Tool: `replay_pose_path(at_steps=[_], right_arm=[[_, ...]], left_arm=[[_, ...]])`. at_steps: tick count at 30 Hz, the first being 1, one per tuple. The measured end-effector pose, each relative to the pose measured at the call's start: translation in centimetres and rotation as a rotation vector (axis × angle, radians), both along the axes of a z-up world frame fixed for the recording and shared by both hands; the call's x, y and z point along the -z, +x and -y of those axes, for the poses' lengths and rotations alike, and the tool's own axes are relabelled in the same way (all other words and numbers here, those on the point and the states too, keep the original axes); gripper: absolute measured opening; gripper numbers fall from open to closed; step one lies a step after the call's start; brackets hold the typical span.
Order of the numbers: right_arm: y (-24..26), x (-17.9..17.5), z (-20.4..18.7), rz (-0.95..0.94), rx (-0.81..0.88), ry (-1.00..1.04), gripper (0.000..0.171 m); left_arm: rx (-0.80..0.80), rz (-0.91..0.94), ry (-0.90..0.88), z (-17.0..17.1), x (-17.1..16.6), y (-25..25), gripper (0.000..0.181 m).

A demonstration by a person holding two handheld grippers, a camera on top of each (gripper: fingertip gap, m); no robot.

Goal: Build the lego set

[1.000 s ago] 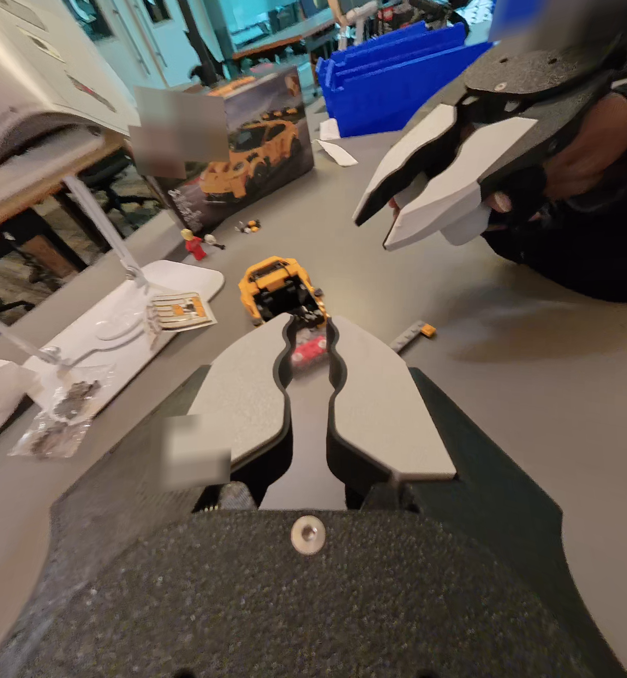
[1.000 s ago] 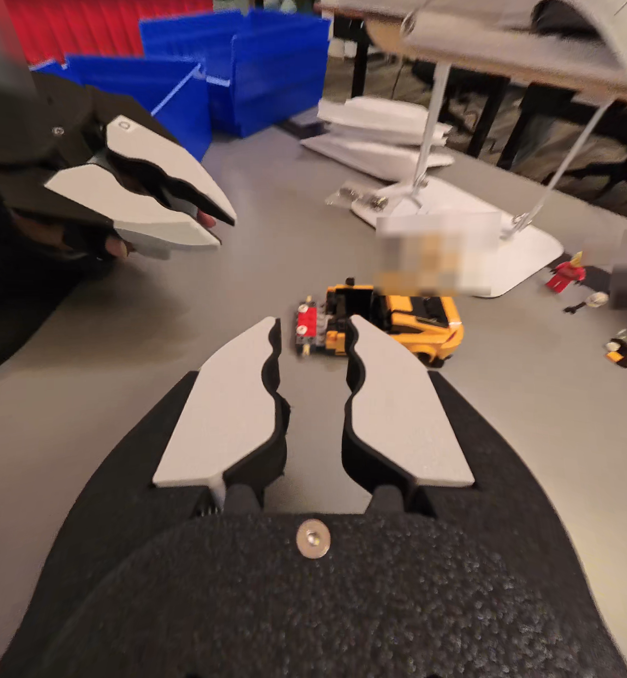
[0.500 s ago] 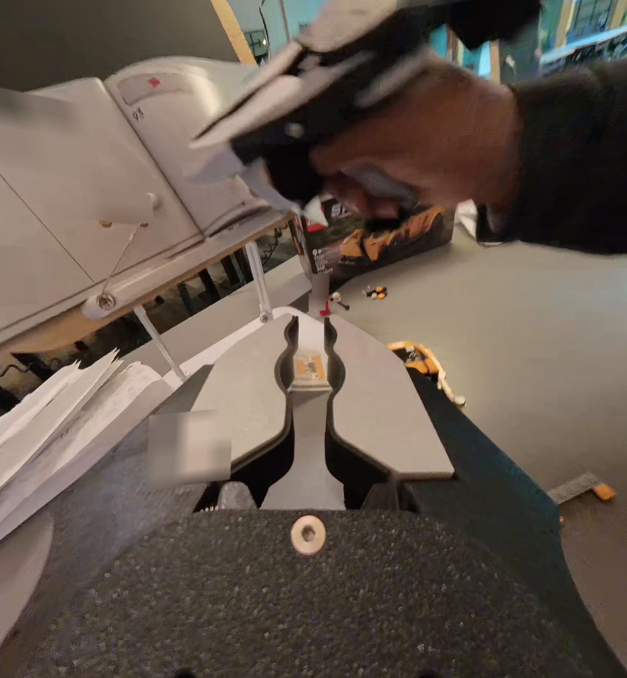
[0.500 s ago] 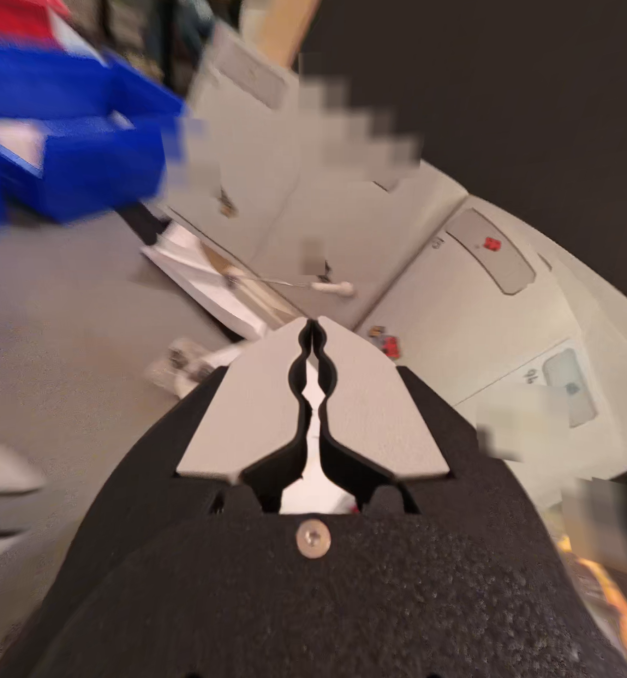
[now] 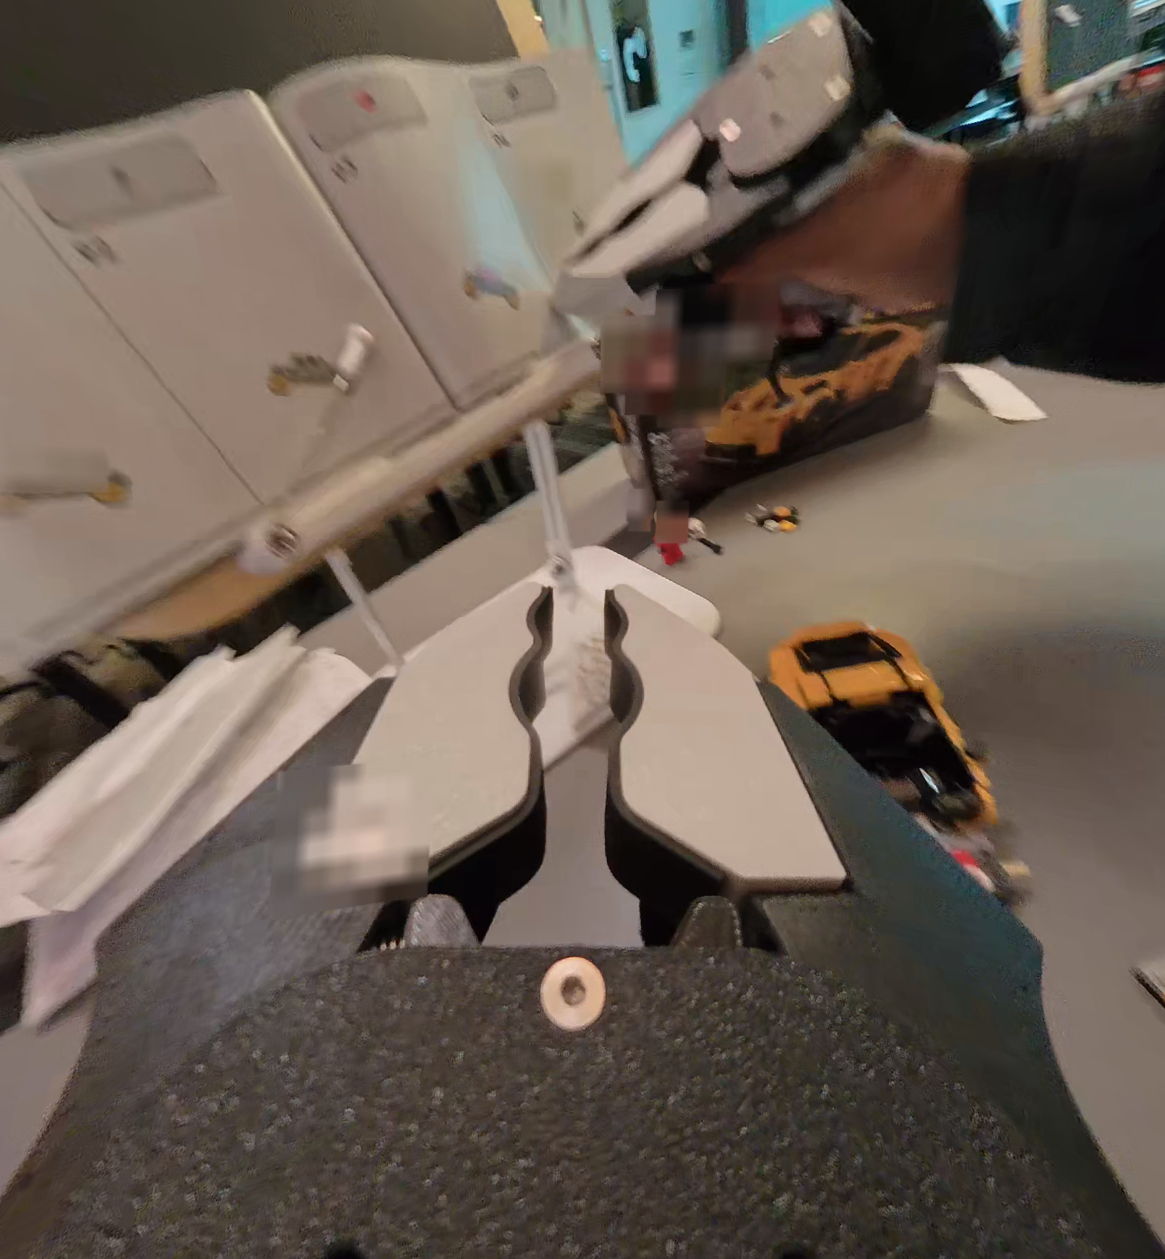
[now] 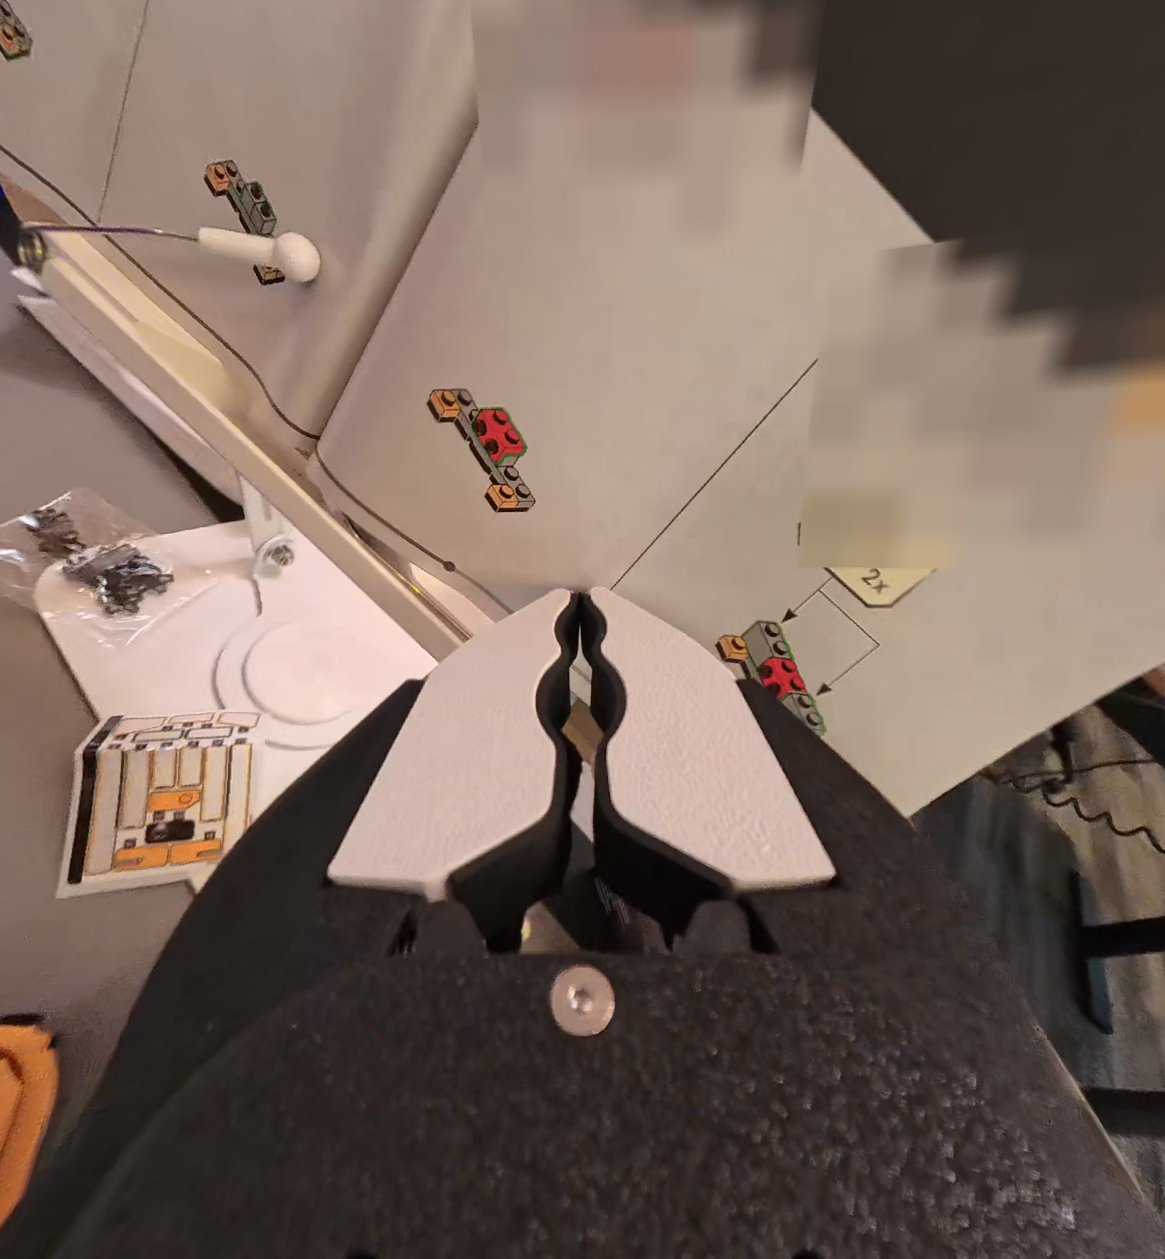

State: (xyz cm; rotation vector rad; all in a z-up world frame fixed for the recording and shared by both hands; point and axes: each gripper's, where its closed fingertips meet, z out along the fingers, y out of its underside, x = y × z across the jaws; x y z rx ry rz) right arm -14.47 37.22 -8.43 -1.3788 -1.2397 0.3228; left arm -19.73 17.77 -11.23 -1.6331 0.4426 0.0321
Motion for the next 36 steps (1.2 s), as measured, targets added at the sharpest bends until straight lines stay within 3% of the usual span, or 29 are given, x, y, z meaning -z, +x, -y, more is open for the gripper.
replay_pose_path(at_steps=[5,10,12,23,28,36], right_arm=[[0.0,-0.1,0.0,-0.109,0.015,-0.019,0.0],[0.0,-0.1,0.0,-0.182,0.025,-0.081,0.0],[0.0,-0.1,0.0,-0.189,0.028,-0.083,0.0],[-0.1,-0.2,0.0,-0.231,0.03,-0.108,0.0],[0.1,-0.5,0.3,-0.249,0.015,-0.125,0.002],[0.7,-1.8,2.6,-0.307,-0.018,-0.135,0.01]], left_arm=[[-0.161,-0.148,-0.047,-6.3,-4.8,-2.9,0.021],[-0.217,-0.346,-0.144,-12.2,-3.9,-4.5,0.027],[-0.219,-0.393,-0.147,-13.0,-3.6,-4.3,0.01],[-0.141,-0.535,-0.134,-12.5,-1.9,-3.3,0.005],[-0.155,-0.461,-0.085,-11.5,-2.7,-3.1,0.016],[-0.152,-0.241,-0.03,-6.7,-2.5,-1.9,0.014]])
